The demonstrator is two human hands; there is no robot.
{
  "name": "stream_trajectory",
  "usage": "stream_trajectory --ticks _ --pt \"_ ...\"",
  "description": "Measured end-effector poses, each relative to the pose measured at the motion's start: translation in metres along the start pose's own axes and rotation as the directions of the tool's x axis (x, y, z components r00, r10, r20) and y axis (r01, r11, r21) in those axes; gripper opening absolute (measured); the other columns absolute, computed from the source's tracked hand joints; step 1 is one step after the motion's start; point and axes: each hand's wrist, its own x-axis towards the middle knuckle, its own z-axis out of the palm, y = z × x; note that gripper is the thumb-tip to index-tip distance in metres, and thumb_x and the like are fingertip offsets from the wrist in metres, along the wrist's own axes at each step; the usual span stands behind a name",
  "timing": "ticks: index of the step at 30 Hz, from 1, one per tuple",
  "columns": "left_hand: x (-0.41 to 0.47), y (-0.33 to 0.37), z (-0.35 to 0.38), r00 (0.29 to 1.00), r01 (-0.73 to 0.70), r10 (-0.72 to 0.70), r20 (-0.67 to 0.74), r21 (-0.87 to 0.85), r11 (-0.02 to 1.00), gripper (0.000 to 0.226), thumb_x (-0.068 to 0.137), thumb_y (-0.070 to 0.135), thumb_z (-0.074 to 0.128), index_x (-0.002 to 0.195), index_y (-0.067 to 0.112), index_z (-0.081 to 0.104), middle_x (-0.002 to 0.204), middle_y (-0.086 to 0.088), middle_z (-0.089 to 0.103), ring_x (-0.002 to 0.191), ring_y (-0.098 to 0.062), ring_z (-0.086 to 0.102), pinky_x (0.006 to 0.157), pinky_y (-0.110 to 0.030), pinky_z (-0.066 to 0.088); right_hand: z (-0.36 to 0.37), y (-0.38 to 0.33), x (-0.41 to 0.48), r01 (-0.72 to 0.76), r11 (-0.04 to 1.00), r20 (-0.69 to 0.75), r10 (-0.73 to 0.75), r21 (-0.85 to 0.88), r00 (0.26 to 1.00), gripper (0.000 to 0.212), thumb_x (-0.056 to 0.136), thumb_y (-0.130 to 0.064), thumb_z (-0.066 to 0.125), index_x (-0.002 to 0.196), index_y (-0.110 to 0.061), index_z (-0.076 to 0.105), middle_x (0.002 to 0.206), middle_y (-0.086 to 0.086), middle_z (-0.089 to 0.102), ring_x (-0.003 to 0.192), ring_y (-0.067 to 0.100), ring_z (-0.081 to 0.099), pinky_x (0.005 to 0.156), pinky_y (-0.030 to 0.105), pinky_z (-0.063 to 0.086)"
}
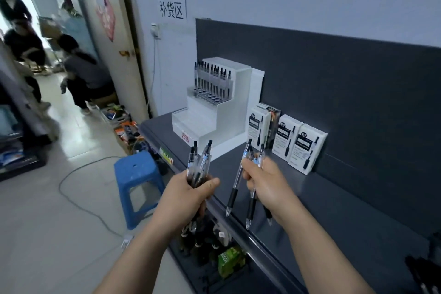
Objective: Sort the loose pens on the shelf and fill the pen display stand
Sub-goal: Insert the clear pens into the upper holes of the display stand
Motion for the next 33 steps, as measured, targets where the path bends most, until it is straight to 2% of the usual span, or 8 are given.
stream_trajectory --ticks 4,7,11,14,17,21,29,33 --pt "0.052 -0.001 -0.018 0.999 -0.009 0.008 -0.041 -0.025 1.0 0.02 0.089 0.02 0.066 0.085 0.001 0.06 0.047 -0.004 0.048 0.045 -0.02 0.046 0.045 -0.027 0.041 0.017 -0.002 0.053 0.047 0.997 0.032 -0.045 -0.067 0.998 0.014 0.096 -0.021 0.049 0.083 -0.014 0.049 0.073 0.01 0.042 0.061 0.019 0.033 0.055 0.03 0.029" --pt "0.089 -0.001 -0.029 0.999 0.008 -0.01 -0.051 -0.034 0.999 0.019 0.09 0.022 0.065 0.085 0.004 0.06 0.049 -0.002 0.049 0.044 -0.018 0.045 0.044 -0.025 0.042 0.024 -0.002 0.093 0.047 0.996 0.038 -0.044 -0.077 0.998 0.025 0.097 -0.026 0.049 0.085 -0.004 0.051 0.072 0.009 0.043 0.055 0.015 0.033 0.055 0.03 0.029" --pt "0.132 -0.003 -0.045 0.998 0.006 -0.007 -0.069 -0.013 1.0 0.023 0.09 0.025 0.064 0.073 0.013 0.055 0.05 0.0 0.05 0.041 -0.014 0.045 0.044 -0.023 0.041 0.038 -0.006 0.144 0.053 0.995 0.025 -0.051 -0.087 0.998 0.019 0.096 -0.025 0.049 0.081 -0.015 0.051 0.07 0.007 0.044 0.051 0.013 0.033 0.055 0.029 0.03" --pt "0.161 -0.009 -0.057 0.997 0.022 -0.023 -0.07 -0.015 1.0 0.023 0.09 0.026 0.064 0.074 0.012 0.056 0.05 -0.001 0.051 0.039 -0.013 0.046 0.043 -0.022 0.041 0.049 -0.008 0.173 0.032 0.994 0.03 -0.029 -0.108 0.999 0.02 0.096 -0.025 0.049 0.078 -0.016 0.049 0.066 0.002 0.044 0.047 0.01 0.033 0.051 0.026 0.029" --pt "0.192 -0.017 -0.067 0.998 0.029 -0.03 -0.055 -0.013 0.999 0.028 0.09 0.028 0.065 0.07 0.012 0.053 0.048 -0.003 0.05 0.037 -0.014 0.046 0.043 -0.023 0.04 0.061 -0.01 0.197 0.027 0.993 0.017 -0.025 -0.113 1.0 0.02 0.095 -0.025 0.048 0.08 -0.012 0.051 0.07 0.008 0.042 0.051 0.014 0.033 0.051 0.027 0.029" --pt "0.233 -0.022 -0.083 1.0 0.02 -0.019 0.022 -0.036 0.999 0.029 0.087 0.03 0.068 0.071 0.01 0.053 0.048 -0.007 0.05 0.038 -0.016 0.045 0.041 -0.023 0.038 0.079 -0.017 0.223 0.029 0.994 -0.022 -0.031 -0.106 0.999 0.023 0.097 -0.026 0.048 0.093 -0.003 0.051 0.073 0.005 0.045 0.053 0.014 0.034 0.05 0.025 0.03" --pt "0.316 -0.012 -0.133 0.97 -0.012 0.027 0.242 -0.064 0.998 0.028 0.082 0.03 0.073 0.087 0.005 0.062 0.05 -0.005 0.051 0.041 -0.014 0.048 0.042 -0.018 0.039 0.136 -0.04 0.278 -0.049 0.993 -0.218 0.024 -0.108 0.976 0.028 0.096 -0.037 0.049 0.084 -0.012 0.053 0.073 0.005 0.045 0.062 0.015 0.041 0.062 0.032 0.037" --pt "0.344 -0.01 -0.148 0.93 -0.009 0.042 0.366 -0.092 0.996 0.024 0.08 0.025 0.076 0.087 0.005 0.064 0.049 -0.001 0.052 0.042 -0.014 0.048 0.042 -0.019 0.041 0.162 -0.042 0.289 -0.023 0.999 -0.29 0.009 -0.046 0.957 0.031 0.095 -0.036 0.053 0.084 -0.008 0.055 0.065 0.005 0.045 0.057 0.017 0.039 0.053 0.027 0.035"
